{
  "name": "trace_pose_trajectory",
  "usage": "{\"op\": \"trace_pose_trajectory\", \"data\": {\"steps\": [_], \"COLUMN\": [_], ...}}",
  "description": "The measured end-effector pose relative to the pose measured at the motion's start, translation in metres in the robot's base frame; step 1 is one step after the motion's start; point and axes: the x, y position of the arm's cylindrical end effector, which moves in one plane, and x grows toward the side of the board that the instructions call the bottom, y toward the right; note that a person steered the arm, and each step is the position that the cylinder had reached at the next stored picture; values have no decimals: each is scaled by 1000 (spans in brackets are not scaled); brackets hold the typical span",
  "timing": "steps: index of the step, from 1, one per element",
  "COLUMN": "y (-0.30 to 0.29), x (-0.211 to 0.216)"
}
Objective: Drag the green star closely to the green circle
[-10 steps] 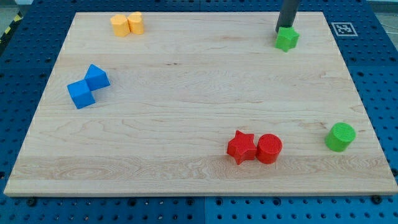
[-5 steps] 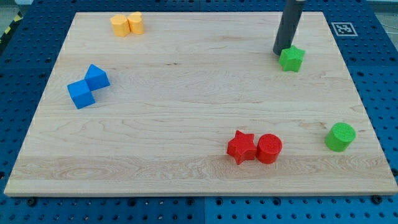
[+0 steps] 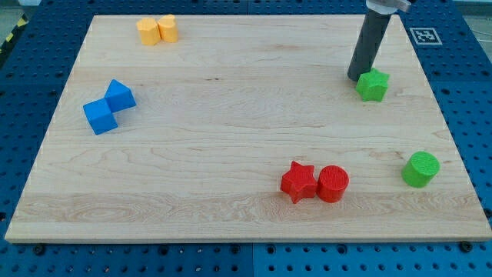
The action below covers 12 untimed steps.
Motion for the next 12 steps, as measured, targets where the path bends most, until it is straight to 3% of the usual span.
{"op": "trace_pose_trajectory", "data": {"steps": [4, 6, 12], "y": [41, 45, 70], "x": [19, 53, 76]}}
